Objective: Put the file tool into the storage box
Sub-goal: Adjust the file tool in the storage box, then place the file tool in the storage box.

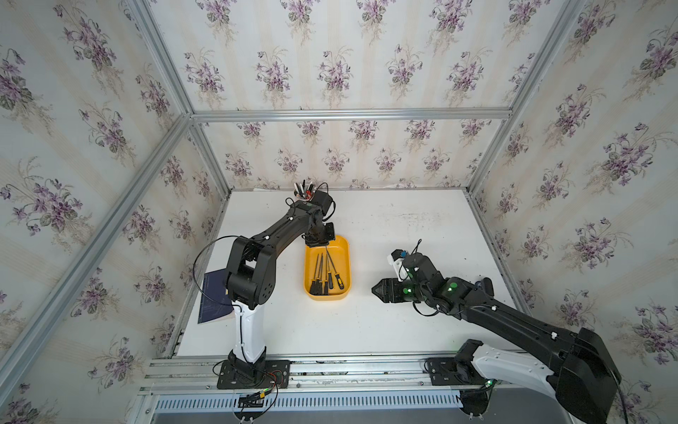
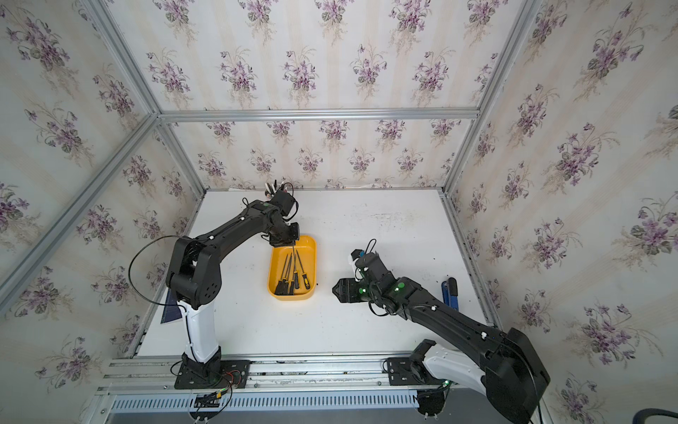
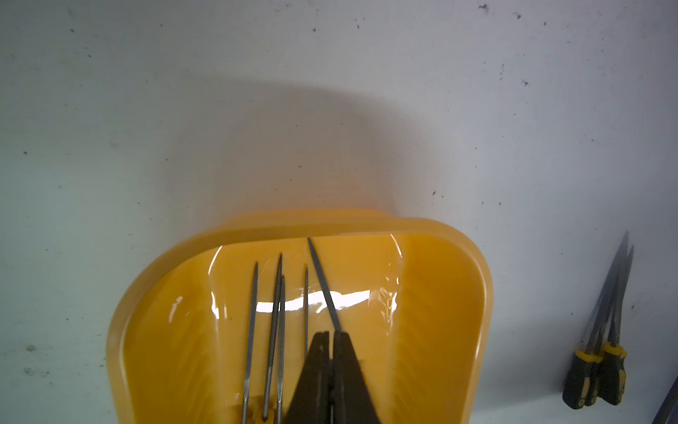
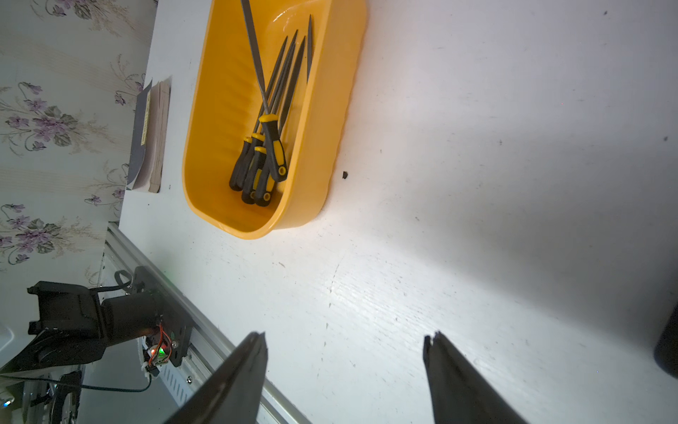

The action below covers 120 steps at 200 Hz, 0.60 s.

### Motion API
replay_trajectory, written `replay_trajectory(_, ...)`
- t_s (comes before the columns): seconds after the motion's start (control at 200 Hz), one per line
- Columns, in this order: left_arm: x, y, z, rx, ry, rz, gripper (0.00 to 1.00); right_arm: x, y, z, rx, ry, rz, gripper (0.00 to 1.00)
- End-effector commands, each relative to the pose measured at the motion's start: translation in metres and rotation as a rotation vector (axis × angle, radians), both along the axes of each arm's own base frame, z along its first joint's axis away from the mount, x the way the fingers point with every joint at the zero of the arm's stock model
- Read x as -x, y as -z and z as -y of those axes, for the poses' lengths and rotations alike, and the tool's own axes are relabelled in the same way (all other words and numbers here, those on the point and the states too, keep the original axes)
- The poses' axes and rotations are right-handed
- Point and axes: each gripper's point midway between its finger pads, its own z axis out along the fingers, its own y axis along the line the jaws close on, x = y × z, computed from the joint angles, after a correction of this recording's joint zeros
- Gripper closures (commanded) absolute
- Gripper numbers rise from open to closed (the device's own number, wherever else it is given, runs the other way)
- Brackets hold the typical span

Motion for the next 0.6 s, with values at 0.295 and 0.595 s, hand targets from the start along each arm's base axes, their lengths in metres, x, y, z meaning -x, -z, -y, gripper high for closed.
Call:
replay_trajectory(0.295, -0.002, 0.014, 0.002, -0.017, 0.029, -0.022, 1.0, -0.003, -0.002, -0.002, -0.005, 0.0, 0.009, 0.27)
replay_trajectory(0.595, 0.002, 0.029, 0.0, -0.035, 0.031, -0.053, 1.0, -0.003, -0.002, -0.001, -0.001, 0.004, 0.008, 0.27)
